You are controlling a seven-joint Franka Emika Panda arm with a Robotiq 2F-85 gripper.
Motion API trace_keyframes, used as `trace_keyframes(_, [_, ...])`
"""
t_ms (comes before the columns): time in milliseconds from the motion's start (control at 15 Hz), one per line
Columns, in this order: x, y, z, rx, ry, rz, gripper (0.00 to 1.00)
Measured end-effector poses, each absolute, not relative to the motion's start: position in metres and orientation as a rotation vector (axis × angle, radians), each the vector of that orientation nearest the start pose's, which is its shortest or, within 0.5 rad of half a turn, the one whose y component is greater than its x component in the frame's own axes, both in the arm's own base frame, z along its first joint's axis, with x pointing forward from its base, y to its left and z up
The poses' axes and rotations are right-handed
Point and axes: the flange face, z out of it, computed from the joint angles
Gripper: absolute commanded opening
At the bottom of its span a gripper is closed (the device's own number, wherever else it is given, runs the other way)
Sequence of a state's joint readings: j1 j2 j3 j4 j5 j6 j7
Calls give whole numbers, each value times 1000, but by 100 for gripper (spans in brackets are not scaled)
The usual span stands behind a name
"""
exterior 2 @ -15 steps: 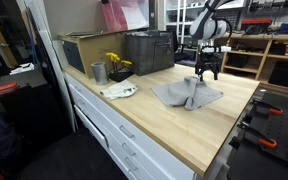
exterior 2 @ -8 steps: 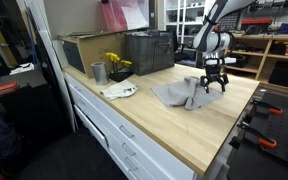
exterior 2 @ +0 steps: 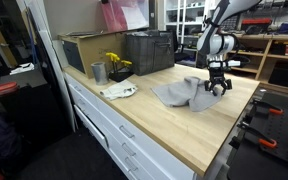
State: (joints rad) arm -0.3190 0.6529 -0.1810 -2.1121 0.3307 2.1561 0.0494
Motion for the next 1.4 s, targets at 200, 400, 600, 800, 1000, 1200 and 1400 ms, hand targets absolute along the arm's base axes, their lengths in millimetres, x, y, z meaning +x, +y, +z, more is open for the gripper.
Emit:
trace_keyframes(200, [433, -236, 78, -2604, 1144, 748, 0])
trace_keyframes(400, [432, -247, 85, -2679, 1230, 690, 1])
trace_keyframes(600, [424, -264, 94, -2788, 1340, 666, 0])
trace_keyframes(800, [419, -280, 106, -2893, 1450, 670, 0])
trace_keyframes(1000, [421, -290, 124, -2975, 1566, 645, 26])
trace_keyframes(1200, [430, -290, 142, -3013, 1666, 582, 47])
trace_keyframes(1400, [444, -284, 166, -3031, 1689, 484, 69])
